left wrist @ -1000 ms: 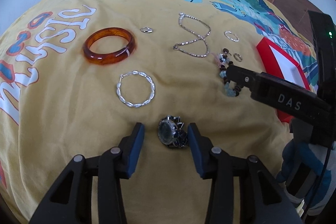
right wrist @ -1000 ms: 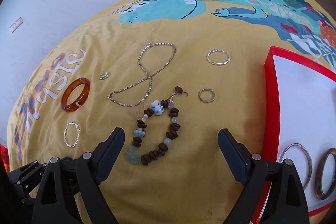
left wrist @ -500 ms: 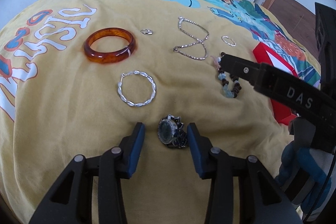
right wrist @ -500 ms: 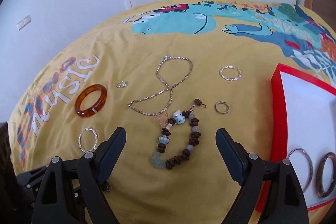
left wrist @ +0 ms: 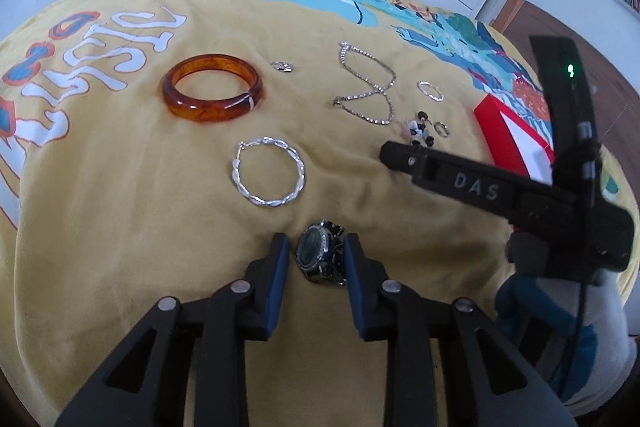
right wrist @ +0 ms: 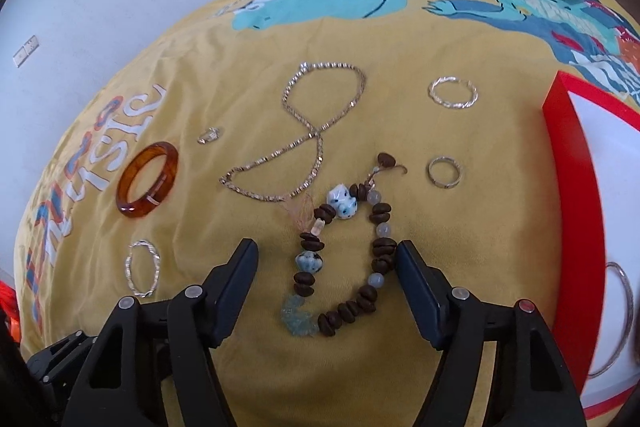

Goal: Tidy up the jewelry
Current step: 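Grasp the watch with the left tool while the right tool grasps the beaded bracelet, then carry the watch and beaded bracelet into the red box and release both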

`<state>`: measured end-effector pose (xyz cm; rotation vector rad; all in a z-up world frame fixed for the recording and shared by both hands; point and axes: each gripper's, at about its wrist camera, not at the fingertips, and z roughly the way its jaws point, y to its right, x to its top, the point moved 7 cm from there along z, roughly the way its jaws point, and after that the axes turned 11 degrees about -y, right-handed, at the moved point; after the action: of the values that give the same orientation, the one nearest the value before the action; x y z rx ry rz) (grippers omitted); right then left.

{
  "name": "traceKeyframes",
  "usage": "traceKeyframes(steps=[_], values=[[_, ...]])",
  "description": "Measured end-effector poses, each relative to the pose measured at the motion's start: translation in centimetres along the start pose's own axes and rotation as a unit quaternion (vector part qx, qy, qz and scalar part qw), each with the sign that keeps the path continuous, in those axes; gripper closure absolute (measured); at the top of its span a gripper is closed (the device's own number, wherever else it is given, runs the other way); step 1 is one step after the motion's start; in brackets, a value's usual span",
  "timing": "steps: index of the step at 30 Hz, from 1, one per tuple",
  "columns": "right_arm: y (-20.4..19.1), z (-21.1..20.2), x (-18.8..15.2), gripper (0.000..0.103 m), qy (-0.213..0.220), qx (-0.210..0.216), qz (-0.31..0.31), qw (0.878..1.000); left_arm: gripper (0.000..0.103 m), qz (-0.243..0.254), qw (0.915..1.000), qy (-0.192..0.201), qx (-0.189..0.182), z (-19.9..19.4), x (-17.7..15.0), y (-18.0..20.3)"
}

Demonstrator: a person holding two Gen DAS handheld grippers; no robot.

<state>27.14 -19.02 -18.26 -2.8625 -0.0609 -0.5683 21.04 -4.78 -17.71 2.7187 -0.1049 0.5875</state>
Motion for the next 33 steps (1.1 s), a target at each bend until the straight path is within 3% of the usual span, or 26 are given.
traceKeyframes(steps=[3,5,7,8,14,15,33], values=[[0.4,0.0,-0.4,0.040,0.004,-0.001,0.005,1.000,0.081,-0.003,1.0000,-0.001,-0.009,0.0,0.1,0.0],[0.6,-0.2,-0.6,0.054,0.007,-0.005,0.002,1.000,0.082,-0.005,0.9999,-0.002,-0.013,-0.1,0.2,0.1],[0.7,-0.5,-0.6,0.078,0.007,-0.003,-0.003,1.000,0.085,-0.008,0.9998,-0.002,-0.020,-0.4,0.2,0.1],[0.8,-0.6,-0.6,0.082,0.008,0.000,-0.004,1.000,0.085,-0.009,0.9997,-0.003,-0.023,-0.5,0.3,0.2],[0.6,-1.8,-1.0,0.086,0.013,0.028,-0.007,0.999,0.085,-0.004,0.9999,-0.002,-0.014,-1.1,0.6,0.8],[0.4,-2.0,-1.2,0.091,0.014,0.032,-0.008,0.999,0.085,-0.003,0.9999,-0.001,-0.012,-1.3,0.6,0.8],[-0.9,-12.6,-1.9,0.091,0.086,0.085,-0.008,0.993,0.085,0.015,0.9993,0.033,0.004,-8.7,1.2,4.5]])
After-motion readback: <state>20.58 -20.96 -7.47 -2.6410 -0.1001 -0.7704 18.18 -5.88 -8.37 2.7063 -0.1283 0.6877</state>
